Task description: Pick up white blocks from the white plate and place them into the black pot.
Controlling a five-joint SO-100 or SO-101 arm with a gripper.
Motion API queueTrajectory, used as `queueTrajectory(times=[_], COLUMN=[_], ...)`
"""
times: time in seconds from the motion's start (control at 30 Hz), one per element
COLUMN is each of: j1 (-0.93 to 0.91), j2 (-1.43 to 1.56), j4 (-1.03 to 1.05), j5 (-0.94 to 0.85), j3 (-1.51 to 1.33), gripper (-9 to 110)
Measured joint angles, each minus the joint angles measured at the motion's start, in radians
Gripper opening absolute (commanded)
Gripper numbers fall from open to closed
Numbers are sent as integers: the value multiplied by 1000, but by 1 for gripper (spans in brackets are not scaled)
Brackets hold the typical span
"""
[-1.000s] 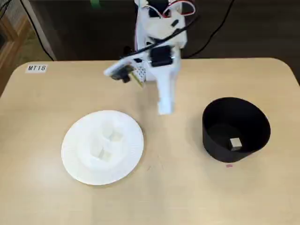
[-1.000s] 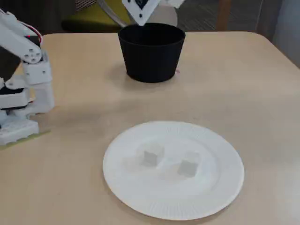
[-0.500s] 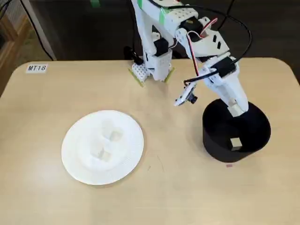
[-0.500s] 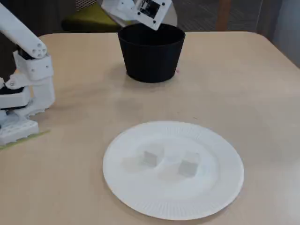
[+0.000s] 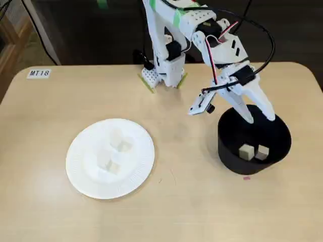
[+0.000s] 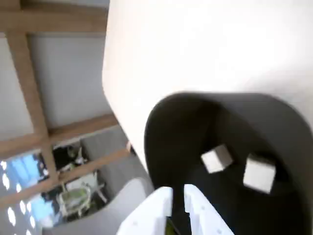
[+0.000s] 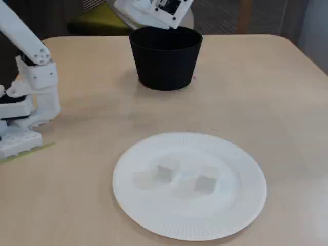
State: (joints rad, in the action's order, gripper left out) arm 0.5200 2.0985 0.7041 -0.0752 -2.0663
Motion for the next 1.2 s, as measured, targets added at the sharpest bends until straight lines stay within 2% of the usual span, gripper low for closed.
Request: queueTrajectory(times=[0.4,0.43,0.5,0.63,0.9,1.2], j1=[-707,-747,-815,-882,-971,-985], j2=[-190,-235,-337,-425,-598,-778], j4=[520,563,637,657,719,765], j5=[-60,-66,-81,-130,-186,-225], j3=[327,360,422,460,591,776], gripper=[-2,-1,14,27,31,33])
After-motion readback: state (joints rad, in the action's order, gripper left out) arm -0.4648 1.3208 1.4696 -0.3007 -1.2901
